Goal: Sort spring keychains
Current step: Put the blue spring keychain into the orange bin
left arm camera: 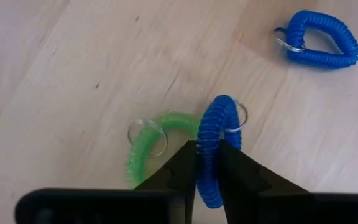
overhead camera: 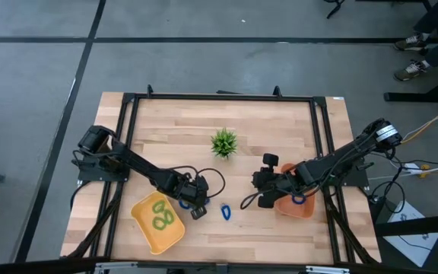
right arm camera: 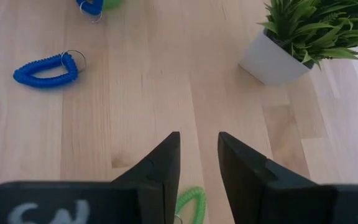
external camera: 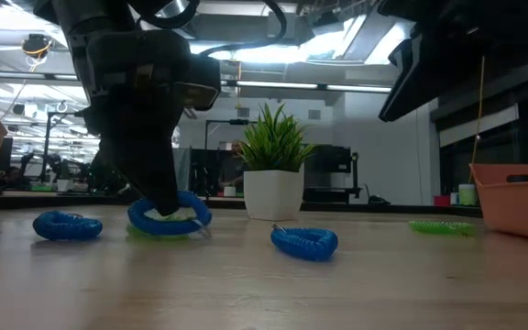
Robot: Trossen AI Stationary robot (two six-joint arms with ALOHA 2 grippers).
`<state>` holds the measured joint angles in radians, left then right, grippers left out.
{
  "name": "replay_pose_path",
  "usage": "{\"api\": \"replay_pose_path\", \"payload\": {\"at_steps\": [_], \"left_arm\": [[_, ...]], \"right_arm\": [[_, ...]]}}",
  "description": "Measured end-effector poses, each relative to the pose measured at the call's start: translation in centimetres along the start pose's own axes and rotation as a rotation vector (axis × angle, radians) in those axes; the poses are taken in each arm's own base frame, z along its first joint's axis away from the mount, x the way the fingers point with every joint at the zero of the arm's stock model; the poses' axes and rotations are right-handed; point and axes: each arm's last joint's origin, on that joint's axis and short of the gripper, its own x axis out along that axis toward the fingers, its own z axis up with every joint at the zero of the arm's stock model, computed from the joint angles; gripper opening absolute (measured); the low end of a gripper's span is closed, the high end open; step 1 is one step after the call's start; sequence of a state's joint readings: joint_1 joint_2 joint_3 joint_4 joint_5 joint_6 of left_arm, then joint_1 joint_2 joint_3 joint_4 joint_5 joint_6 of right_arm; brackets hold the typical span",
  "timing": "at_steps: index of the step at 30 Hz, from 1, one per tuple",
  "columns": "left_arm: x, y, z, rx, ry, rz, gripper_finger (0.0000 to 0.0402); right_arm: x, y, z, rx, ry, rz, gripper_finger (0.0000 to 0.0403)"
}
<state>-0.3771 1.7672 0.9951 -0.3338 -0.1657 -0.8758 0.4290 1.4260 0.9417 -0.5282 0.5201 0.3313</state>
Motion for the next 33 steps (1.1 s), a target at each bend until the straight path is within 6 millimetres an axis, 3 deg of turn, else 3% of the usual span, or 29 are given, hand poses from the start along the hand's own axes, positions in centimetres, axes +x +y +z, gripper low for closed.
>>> {"api": "replay_pose_path", "payload": {"at_steps": [6,15,22,33], "left_arm": [[0.0,0.0,0.0,-0.001,0.0,0.0,0.0057],[0.0,0.0,0.0,0.014,0.0,-0.001,0.0013],[-0.1,0.0,0.2,0.015,-0.033,0.011,0.0011],[-3.1,-0.3,1.9,0.062,-0.297,0.063,0.0011]], "right_arm": [[0.0,0.0,0.0,0.0,0.0,0.001,0.0108],[0.0,0.0,0.0,0.0,0.0,0.001,0.0108],[0.0,0.1,0.3,0.013,-0.027,0.008,0.0108],[0.1,0.2,1.8,0.049,-0.151,0.054,0.0108]]}}
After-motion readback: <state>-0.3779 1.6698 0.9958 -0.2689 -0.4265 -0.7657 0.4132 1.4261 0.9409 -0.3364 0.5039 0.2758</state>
